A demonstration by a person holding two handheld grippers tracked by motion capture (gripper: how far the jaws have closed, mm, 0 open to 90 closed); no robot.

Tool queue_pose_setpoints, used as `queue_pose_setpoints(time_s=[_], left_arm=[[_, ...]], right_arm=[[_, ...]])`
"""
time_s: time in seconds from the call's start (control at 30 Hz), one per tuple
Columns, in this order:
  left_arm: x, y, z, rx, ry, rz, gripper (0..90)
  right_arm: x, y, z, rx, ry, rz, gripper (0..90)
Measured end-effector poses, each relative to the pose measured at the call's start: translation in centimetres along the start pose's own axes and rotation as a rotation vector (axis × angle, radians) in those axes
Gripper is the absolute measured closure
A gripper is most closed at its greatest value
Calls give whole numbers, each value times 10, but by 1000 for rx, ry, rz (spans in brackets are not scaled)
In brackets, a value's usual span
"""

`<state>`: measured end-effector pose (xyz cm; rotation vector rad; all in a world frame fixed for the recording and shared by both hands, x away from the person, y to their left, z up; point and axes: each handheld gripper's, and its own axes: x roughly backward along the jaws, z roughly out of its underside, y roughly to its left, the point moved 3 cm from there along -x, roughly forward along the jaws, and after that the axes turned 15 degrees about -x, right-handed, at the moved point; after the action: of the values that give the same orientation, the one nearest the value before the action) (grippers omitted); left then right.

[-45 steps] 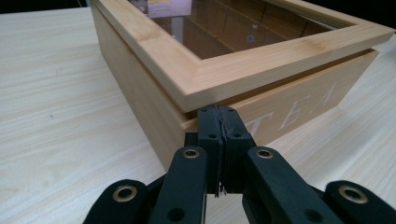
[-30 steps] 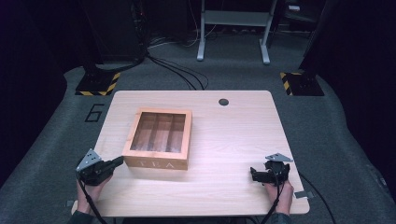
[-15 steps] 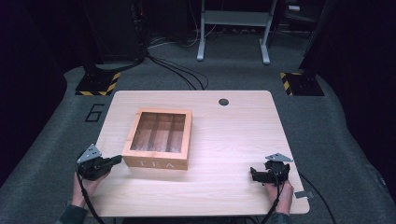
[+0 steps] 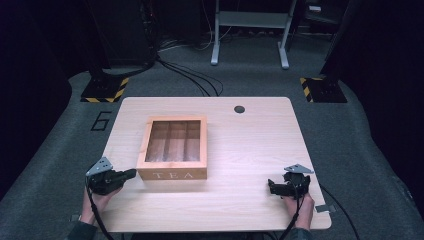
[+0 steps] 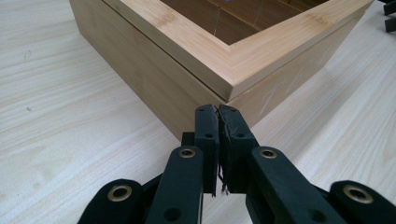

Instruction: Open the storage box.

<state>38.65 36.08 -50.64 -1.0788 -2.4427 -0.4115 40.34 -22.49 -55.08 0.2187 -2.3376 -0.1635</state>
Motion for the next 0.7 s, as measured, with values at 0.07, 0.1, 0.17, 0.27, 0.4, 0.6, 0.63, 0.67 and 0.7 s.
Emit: queue_pose_setpoints(time_s=[0.07,0.1,0.17,0.27,0.4,0.6,0.63,0.67,0.7], left_arm=[[1,0,-1,4,4,12,865],[2,0,-1,7,2,21,865],[1,0,-2,4,0,21,863],[-1,0,-4,-8,4,26,850],[-1,0,-5,-8,8,34,839],[-2,0,-3,7,-18,9,841],[-2,0,-3,7,-18,9,842],[-1,1,-3,9,-20,14,842],[-1,1,-4,13,-24,18,843]], right_arm=[[0,0,0,0,0,0,7],[0,0,0,0,0,0,7],[0,0,0,-1,0,0,7],[0,0,0,0,0,1,7],[0,0,0,-1,0,1,8],[0,0,0,0,0,1,8],[0,0,0,0,0,1,8],[0,0,0,0,0,1,8],[0,0,0,0,0,1,7]])
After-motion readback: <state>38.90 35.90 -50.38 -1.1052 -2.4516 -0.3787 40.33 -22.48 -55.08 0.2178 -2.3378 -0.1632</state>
